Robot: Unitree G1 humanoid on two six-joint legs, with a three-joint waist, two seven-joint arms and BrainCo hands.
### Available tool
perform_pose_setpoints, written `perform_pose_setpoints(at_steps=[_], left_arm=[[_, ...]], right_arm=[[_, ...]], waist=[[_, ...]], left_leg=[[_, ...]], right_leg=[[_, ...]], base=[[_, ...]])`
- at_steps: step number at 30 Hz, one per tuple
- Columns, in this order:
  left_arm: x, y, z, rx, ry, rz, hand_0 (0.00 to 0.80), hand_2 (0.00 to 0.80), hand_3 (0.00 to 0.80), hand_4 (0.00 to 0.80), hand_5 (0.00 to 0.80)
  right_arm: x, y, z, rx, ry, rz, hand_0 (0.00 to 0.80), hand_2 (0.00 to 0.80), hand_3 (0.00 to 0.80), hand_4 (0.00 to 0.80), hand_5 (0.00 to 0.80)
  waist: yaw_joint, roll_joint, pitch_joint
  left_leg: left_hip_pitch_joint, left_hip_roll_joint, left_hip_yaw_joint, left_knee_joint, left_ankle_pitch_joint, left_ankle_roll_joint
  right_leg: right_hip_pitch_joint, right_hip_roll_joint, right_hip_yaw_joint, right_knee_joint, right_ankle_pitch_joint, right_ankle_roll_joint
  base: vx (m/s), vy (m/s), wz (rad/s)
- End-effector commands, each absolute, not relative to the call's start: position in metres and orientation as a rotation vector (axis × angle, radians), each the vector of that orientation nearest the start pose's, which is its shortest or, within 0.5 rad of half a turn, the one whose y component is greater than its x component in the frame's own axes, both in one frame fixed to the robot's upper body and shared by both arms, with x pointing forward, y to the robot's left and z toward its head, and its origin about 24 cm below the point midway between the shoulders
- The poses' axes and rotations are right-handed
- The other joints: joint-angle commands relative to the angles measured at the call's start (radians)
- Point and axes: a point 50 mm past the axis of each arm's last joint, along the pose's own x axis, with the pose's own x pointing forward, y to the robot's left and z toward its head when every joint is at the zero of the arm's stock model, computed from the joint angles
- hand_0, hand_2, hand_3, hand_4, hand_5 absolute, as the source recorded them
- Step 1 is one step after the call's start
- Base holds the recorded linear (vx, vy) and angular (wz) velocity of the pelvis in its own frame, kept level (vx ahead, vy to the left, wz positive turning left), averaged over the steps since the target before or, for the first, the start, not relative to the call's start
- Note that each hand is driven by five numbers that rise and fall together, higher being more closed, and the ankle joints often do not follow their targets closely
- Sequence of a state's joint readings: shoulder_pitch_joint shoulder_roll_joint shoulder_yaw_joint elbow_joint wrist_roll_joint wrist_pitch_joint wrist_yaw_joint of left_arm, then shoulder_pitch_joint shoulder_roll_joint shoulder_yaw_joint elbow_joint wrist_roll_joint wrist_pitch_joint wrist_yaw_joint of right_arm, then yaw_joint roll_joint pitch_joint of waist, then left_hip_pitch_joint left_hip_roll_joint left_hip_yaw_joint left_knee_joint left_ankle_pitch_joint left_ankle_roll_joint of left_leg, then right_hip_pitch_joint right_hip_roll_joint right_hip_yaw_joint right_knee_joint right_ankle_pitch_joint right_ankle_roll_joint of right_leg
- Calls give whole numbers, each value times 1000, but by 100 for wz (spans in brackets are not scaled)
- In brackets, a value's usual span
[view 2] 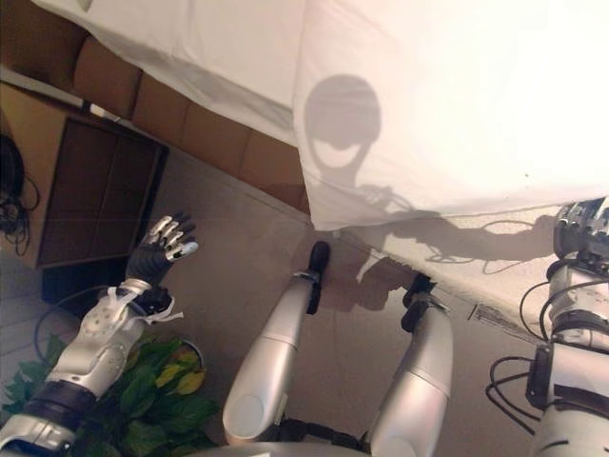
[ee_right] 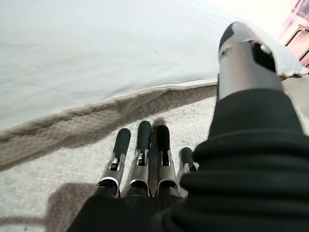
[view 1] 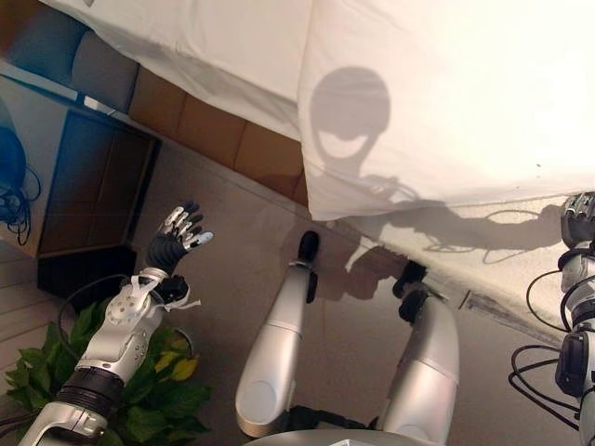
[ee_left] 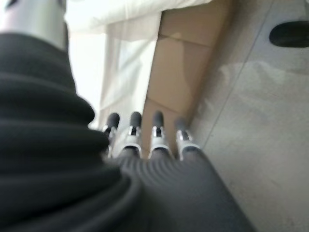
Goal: Make the bed neatly
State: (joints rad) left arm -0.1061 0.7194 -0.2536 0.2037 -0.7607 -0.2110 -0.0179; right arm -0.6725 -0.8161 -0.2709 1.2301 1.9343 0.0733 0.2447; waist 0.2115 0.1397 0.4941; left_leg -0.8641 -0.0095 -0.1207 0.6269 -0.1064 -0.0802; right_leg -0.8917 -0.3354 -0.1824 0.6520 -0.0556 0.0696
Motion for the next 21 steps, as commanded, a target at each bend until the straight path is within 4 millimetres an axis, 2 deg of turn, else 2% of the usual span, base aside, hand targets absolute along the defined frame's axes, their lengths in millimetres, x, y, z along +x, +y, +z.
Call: perform_pose_setpoints(at_steps=[1, 10, 11, 12, 13, 14, 16, 21], left_arm=[[267, 261, 78, -18, -73, -93, 0, 0, 0, 0, 0], [267, 264, 75, -31, -62, -116, 0, 0, 0, 0, 0], [266, 262, 74, -33, -61, -126, 0, 0, 0, 0, 0], [266, 261, 74, -33, -62, -130, 0, 0, 0, 0, 0], [265, 259, 72, -38, -60, -133, 0, 0, 0, 0, 0], [265, 258, 71, -44, -56, -133, 0, 0, 0, 0, 0], [265, 257, 70, -44, -54, -138, 0, 0, 0, 0, 0], [262, 257, 66, -53, -46, -138, 0, 0, 0, 0, 0]], right_arm=[[288, -439, 169, 1317, -616, -441, 0, 0, 0, 0, 0], [296, -440, 206, 1313, -669, -417, 0, 0, 0, 0, 0], [297, -440, 212, 1298, -672, -410, 0, 0, 0, 0, 0], [298, -440, 215, 1292, -675, -407, 0, 0, 0, 0, 0], [298, -440, 219, 1279, -682, -401, 56, 56, 56, 56, 56], [299, -439, 222, 1267, -683, -397, 329, 329, 329, 329, 329], [301, -438, 227, 1240, -672, -396, 800, 800, 800, 800, 800], [304, -436, 236, 1209, -645, -375, 800, 800, 800, 800, 800]], waist=[[28, 40, -18], [47, 50, -27], [51, 57, -23], [49, 57, -28], [53, 64, -24], [53, 67, -25], [54, 70, -24], [56, 71, -22]], left_leg=[[10, 31, -45, -151, 182, 16], [26, 37, -50, -182, 203, 12], [25, 38, -48, -194, 232, 14], [34, 36, -51, -196, 216, 13], [32, 36, -48, -206, 239, 13], [35, 36, -50, -211, 242, 13], [39, 34, -53, -218, 247, 12], [52, 36, -49, -226, 245, 14]], right_leg=[[56, -9, 36, 46, -4, 88], [71, -13, 18, 63, -20, 83], [66, -14, 9, 55, 4, 72], [73, -11, 17, 57, -14, 80], [70, -12, 9, 50, 2, 71], [73, -10, 10, 47, 3, 70], [74, -8, 11, 45, 2, 70], [84, -7, 5, 34, 5, 67]], base=[[20, -88, 18], [5, -26, 7], [0, 0, 0], [-62, 48, 3], [23, 26, 3], [-54, 51, 5], [0, 0, 0], [-9, 37, -2]])
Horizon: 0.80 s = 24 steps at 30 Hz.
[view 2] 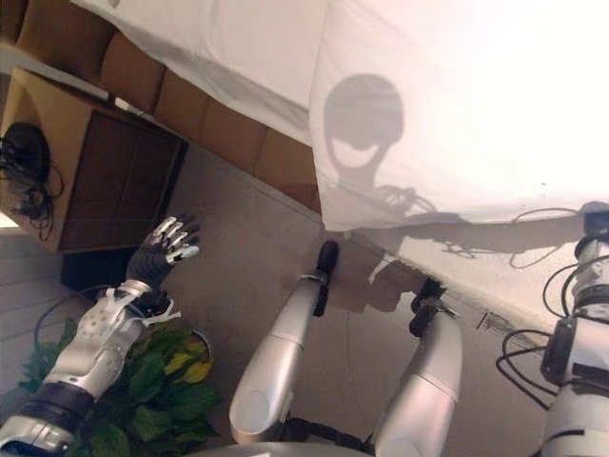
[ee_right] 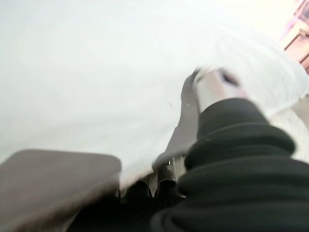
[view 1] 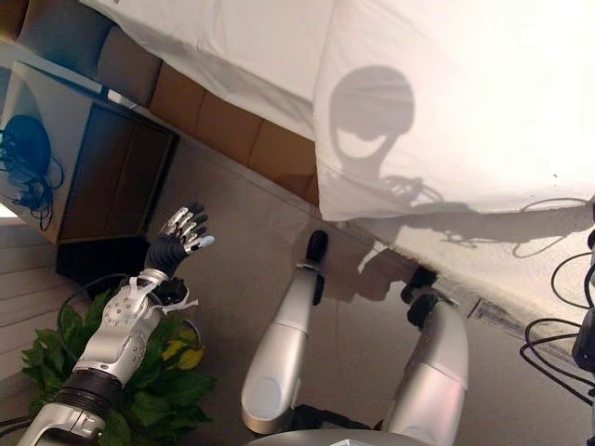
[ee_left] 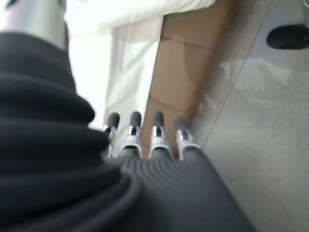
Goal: Make the bed neatly
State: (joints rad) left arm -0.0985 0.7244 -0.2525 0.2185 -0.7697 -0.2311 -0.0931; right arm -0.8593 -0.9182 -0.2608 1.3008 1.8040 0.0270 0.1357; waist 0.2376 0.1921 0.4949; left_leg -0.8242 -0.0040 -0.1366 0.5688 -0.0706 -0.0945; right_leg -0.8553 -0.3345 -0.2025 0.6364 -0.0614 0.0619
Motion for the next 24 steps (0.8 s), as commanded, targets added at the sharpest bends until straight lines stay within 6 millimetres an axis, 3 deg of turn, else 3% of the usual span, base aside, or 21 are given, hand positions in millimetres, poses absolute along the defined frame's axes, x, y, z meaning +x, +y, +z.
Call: perform_pose_setpoints(at_steps=[1, 8, 13, 20, 24], left_arm=[[261, 257, 65, -57, -46, -138, 0, 0, 0, 0, 0], [261, 251, 65, -75, -51, -153, 0, 0, 0, 0, 0], [263, 247, 69, -69, -63, -160, 0, 0, 0, 0, 0], [277, 216, 78, -62, -79, -199, 0, 0, 0, 0, 0], [292, 175, 77, -136, -59, -235, 0, 0, 0, 0, 0]], right_arm=[[303, -436, 236, 1206, -641, -376, 800, 800, 800, 800, 800], [300, -439, 232, 1196, -626, -371, 800, 800, 800, 800, 800], [305, -433, 210, 1178, -573, -394, 800, 800, 800, 800, 800], [328, -387, 162, 1045, -405, -355, 800, 800, 800, 800, 800], [346, -327, 133, 1025, -339, -236, 800, 800, 800, 800, 800]], waist=[[30, 19, -23], [32, 19, -38], [25, -4, -48], [0, -45, -61], [-40, -67, -54]], left_leg=[[13, 31, -32, -168, 210, 28], [37, 34, -23, -185, 211, 26], [55, 35, -21, -182, 200, 24], [116, 37, -9, -221, 198, 28], [147, 42, 3, -234, 196, 35]], right_leg=[[49, -9, 24, 48, 11, 75], [75, -19, 12, 19, 18, 79], [106, -19, 1, -19, 38, 86], [188, -12, -18, -122, 83, 103], [232, 1, -21, -162, 97, 110]], base=[[-20, 60, -1], [-19, 59, 0], [-12, 27, 0], [-29, 37, -7], [-42, 74, -8]])
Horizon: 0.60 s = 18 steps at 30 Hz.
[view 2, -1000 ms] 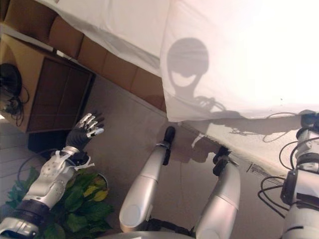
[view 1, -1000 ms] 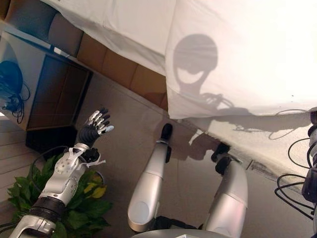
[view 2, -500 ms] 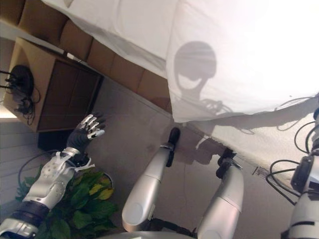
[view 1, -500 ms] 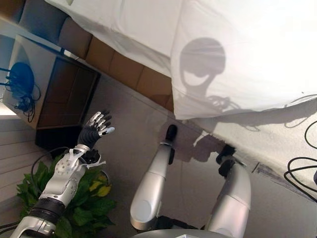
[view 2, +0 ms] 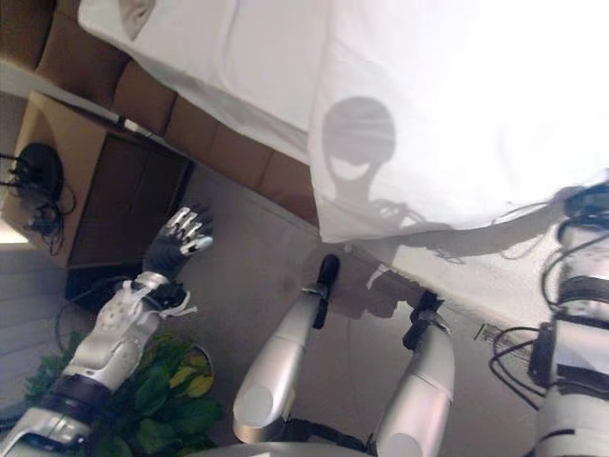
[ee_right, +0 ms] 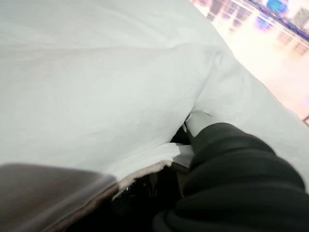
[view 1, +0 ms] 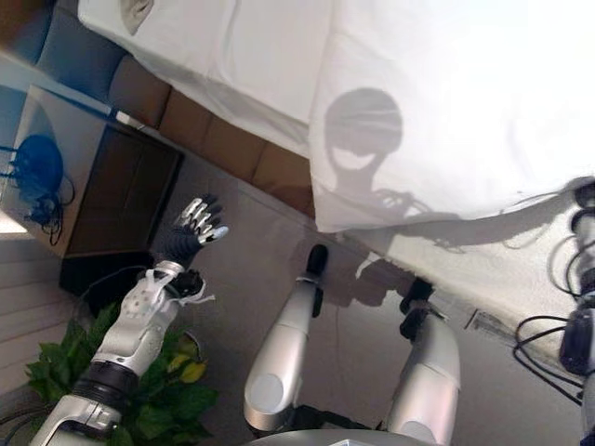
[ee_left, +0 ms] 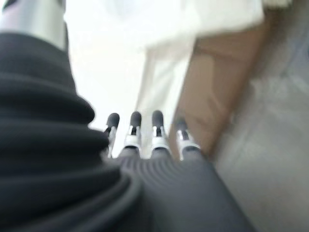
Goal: Make the bed neatly
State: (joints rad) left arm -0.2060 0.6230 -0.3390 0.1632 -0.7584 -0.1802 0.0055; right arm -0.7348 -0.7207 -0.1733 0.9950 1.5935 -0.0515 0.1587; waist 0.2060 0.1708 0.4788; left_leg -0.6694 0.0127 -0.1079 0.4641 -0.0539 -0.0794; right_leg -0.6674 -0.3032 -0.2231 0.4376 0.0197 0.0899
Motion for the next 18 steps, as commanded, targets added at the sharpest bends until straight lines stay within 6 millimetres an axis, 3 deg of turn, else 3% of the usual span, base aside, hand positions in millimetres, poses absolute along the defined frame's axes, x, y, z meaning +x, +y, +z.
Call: perform_pose_setpoints(at_steps=[1, 6, 9, 13, 18], left_arm=[[295, 163, 78, -155, -60, -239, 0, 0, 0, 0, 0], [307, 117, 81, -325, -12, -254, 0, 0, 0, 0, 0], [308, 97, 84, -434, 17, -299, 0, 0, 0, 0, 0], [304, 80, 81, -544, 81, -355, 0, 0, 0, 0, 0], [295, 60, 70, -591, 209, -420, 0, 0, 0, 0, 0]], right_arm=[[348, -310, 125, 1033, -320, -204, 800, 800, 800, 800, 800], [354, -237, 98, 1053, -188, -73, 800, 800, 800, 800, 800], [355, -207, 96, 1082, -163, 13, 800, 800, 800, 800, 800], [360, -188, 115, 1081, -198, 81, 800, 800, 800, 800, 800], [369, -181, 149, 1047, -275, 103, 800, 800, 800, 800, 800]], waist=[[-21, -51, -32], [-72, -68, -13], [-87, -71, -7], [-96, -60, -3], [-102, -40, 4]], left_leg=[[-5, 29, -21, -129, 178, 22], [8, 42, 1, -128, 176, 26], [18, 44, 6, -137, 180, 24], [37, 43, 12, -158, 189, 21], [49, 46, 21, -169, 193, 19]], right_leg=[[49, -28, 1, 34, 18, 84], [62, -9, 20, 8, 32, 84], [77, -3, 22, -20, 46, 84], [94, -2, 24, -48, 57, 85], [103, -6, 28, -61, 60, 83]], base=[[-56, 75, -14], [-61, 62, -13], [-48, 8, -20], [-35, 29, -16], [-42, 55, -10]])
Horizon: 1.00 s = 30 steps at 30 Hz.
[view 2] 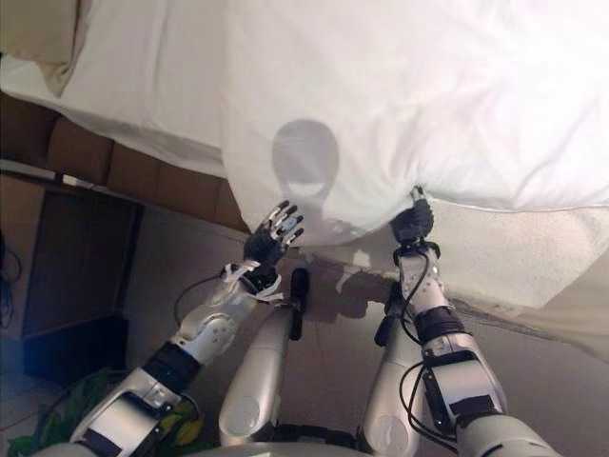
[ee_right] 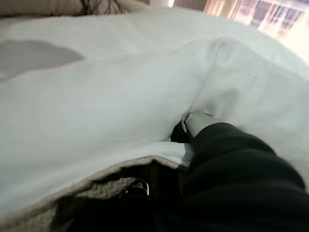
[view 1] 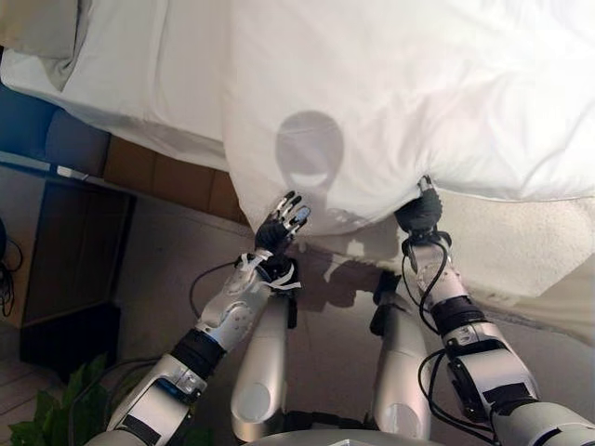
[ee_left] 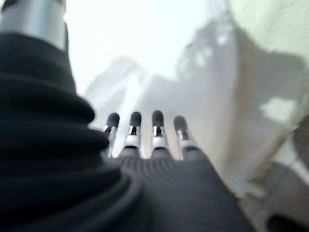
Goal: Make the bed neatly
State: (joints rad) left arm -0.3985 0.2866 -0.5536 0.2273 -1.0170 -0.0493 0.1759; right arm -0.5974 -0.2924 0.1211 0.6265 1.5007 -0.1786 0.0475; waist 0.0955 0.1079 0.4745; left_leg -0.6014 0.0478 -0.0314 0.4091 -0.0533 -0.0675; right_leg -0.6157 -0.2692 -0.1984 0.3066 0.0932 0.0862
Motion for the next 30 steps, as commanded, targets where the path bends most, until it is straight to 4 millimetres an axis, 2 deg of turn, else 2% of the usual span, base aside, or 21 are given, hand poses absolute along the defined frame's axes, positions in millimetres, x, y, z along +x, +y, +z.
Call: perform_pose_setpoints(at_steps=[1, 3, 7, 11, 16, 19, 20, 26, 28, 30], left_arm=[[294, 56, 68, -619, 238, -434, 0, 0, 0, 0, 0], [289, 47, 62, -727, 321, -486, 0, 0, 0, 0, 0], [264, 25, 29, -1050, 567, -532, 0, 0, 0, 0, 0], [254, 8, 14, -1245, 688, -538, 0, 0, 0, 0, 0], [258, -6, 8, -1408, 728, -470, 0, 0, 0, 0, 0], [266, -11, 14, -1549, 736, -407, 0, 0, 0, 0, 0], [270, -14, 18, -1575, 729, -398, 0, 0, 0, 0, 0], [275, -40, 44, -1678, 699, -411, 0, 0, 0, 0, 0], [273, -51, 59, -1704, 690, -442, 0, 0, 0, 0, 0], [270, -58, 67, -1714, 702, -446, 0, 0, 0, 0, 0]], right_arm=[[371, -181, 157, 1035, -288, 104, 800, 800, 800, 800, 800], [375, -184, 172, 1012, -320, 104, 800, 800, 800, 800, 800], [380, -188, 198, 1007, -368, 106, 800, 800, 800, 800, 800], [382, -186, 208, 1030, -386, 120, 800, 800, 800, 800, 800], [384, -181, 215, 1083, -395, 160, 800, 800, 800, 800, 800], [383, -172, 218, 1101, -400, 182, 800, 800, 800, 800, 800], [383, -169, 218, 1107, -398, 187, 800, 800, 800, 800, 800], [378, -149, 221, 1140, -388, 224, 800, 800, 800, 800, 800], [375, -143, 220, 1128, -381, 235, 800, 800, 800, 800, 800], [373, -139, 219, 1126, -375, 242, 800, 800, 800, 800, 800]], waist=[[8, 26, 9], [7, 32, 12], [5, 37, 22], [-1, 21, 28], [-11, -9, 39], [-19, -23, 44], [-22, -28, 38], [-50, -41, 45], [-60, -43, 45], [-66, -44, 45]], left_leg=[[-18, 12, -53, -113, 192, 7], [-17, 14, -50, -111, 190, 6], [-16, 16, -46, -111, 187, 6], [-15, 22, -42, -123, 191, 9], [-23, 29, -41, -119, 192, 9], [-31, 33, -39, -108, 193, 7], [-23, 37, -41, -102, 162, 3], [-30, 42, -29, -97, 165, -1], [-47, 41, -20, -98, 196, 3], [-51, 41, -20, -92, 193, 2]], right_leg=[[51, -40, 4, 70, -14, 86], [54, -42, 2, 66, -14, 84], [53, -43, 2, 68, -14, 80], [53, -36, 1, 62, -13, 79], [52, -27, -8, 51, -5, 80], [49, -24, -7, 50, -2, 81], [56, -21, 1, 58, -32, 92], [48, -17, 14, 51, -30, 94], [31, -22, 10, 42, 0, 85], [26, -24, 15, 45, -1, 87]], base=[[-29, 38, 0], [-37, 34, 1], [-48, 31, 0], [-45, -23, -1], [-45, -57, 0], [24, -36, -6], [110, -27, -6], [29, 12, -2], [-63, 85, -1], [-2, 59, -6]])
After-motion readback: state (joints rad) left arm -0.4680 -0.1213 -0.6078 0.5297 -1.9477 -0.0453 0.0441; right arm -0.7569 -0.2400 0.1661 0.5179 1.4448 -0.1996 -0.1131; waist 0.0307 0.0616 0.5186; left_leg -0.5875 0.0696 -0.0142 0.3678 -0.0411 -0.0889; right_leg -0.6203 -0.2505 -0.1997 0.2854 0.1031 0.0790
